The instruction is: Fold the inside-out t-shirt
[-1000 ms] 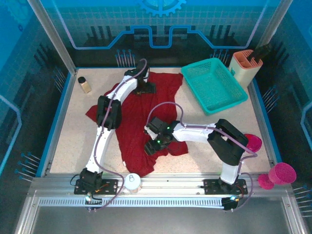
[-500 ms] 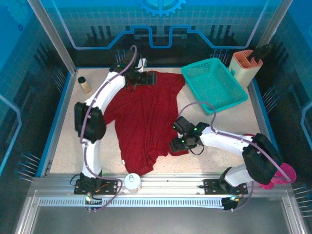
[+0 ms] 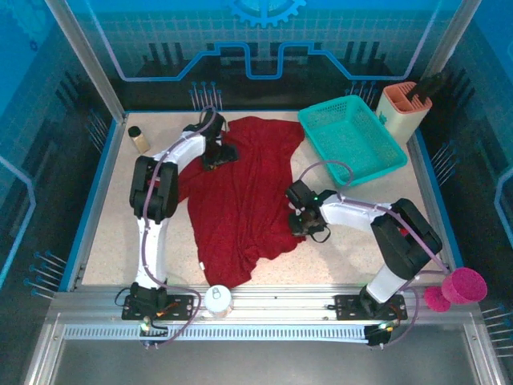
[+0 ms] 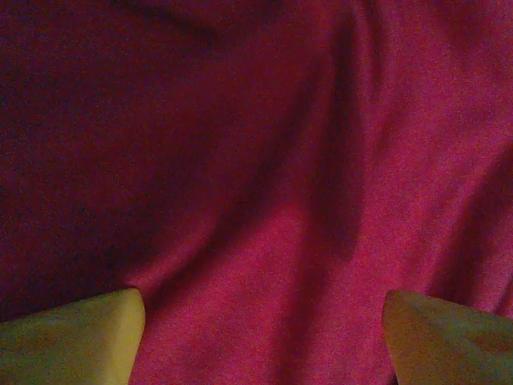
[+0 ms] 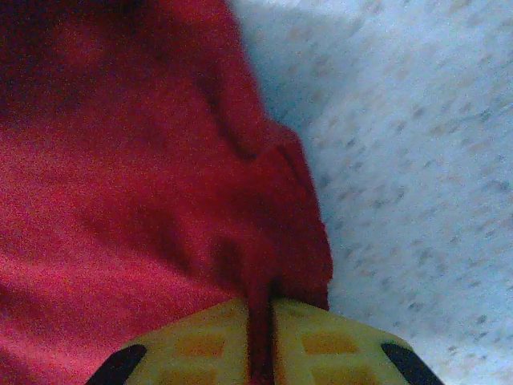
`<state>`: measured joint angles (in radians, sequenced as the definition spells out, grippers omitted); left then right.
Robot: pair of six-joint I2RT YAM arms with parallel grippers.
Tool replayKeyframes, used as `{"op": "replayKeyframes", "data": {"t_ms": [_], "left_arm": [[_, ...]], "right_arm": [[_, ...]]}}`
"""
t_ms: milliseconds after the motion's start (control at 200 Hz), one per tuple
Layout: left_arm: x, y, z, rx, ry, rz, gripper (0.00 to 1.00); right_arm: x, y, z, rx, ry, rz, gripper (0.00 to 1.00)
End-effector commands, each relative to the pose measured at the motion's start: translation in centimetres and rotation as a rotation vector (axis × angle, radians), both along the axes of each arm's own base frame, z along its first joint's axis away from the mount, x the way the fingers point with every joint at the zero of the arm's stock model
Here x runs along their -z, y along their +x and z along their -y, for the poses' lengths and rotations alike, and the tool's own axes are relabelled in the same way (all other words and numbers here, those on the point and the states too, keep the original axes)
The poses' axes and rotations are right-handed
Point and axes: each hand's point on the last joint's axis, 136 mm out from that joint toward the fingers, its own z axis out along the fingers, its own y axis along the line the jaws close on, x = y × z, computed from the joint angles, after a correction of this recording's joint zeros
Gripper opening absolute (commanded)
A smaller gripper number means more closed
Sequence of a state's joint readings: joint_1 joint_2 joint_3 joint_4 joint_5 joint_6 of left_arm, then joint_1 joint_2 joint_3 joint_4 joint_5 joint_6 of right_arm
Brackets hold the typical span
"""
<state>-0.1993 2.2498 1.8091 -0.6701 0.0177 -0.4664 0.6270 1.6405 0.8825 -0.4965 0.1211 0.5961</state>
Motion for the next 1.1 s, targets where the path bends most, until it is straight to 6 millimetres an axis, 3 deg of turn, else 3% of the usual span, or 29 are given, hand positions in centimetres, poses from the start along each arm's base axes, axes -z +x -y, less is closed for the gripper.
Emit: {"op": "replayKeyframes", "data": {"t_ms": [0,65,125,245,340,415,510,545,645,776,911,1096], "left_arm": [[3.4,-0.3,-3.9,-0.058,0.099,-0.108,0.79],[4.2,0.6,-5.1,-0.083,0.096,-0.12,0.78],[4.3,1.5,-6.1,-0.101,0.095,-0.076,0.79],[3.0,2.8,-6.8,-0.116,0.054,0.01,0.81],[0.9,3.6,-7.0,-0.089,0.052,0.059,0.82],[-1.4,3.4,-6.8,-0.075,0.038,0.069,0.82],[-5.2,2.3,-5.0,-0.057,-0.045,0.124,0.82],[-7.2,1.6,-4.3,-0.043,-0.059,0.167,0.82],[-11.6,-1.5,-1.5,0.02,-0.084,0.262,0.82],[-14.7,-7.8,3.8,0.178,-0.042,0.332,0.82],[-14.6,-15.7,10.1,0.401,-0.065,0.437,0.82],[-11.8,-23.4,14.0,0.638,-0.124,0.513,0.82]], "right_arm": [[1.6,-0.6,3.9,0.082,-0.144,-0.055,0.16],[-0.1,0.3,3.8,0.078,-0.143,-0.022,0.19],[-1.6,0.7,4.5,0.088,-0.167,-0.001,0.28],[-3.8,0.8,6.6,0.145,-0.169,-0.016,0.39],[-5.2,0.1,7.5,0.175,-0.132,-0.019,0.43],[-5.9,-1.5,7.7,0.177,-0.1,-0.037,0.48],[-5.8,-3.4,6.9,0.184,0.0,-0.08,0.52],[-4.9,-4.6,6.9,0.2,0.026,-0.117,0.52],[-4.4,-4.7,5.7,0.254,0.161,-0.122,0.53],[-3.9,-3.5,3.8,0.287,0.33,-0.12,0.51],[-2.7,-2.4,3.9,0.321,0.352,-0.12,0.49],[-1.3,-1.9,3.4,0.338,0.375,-0.147,0.4]]}}
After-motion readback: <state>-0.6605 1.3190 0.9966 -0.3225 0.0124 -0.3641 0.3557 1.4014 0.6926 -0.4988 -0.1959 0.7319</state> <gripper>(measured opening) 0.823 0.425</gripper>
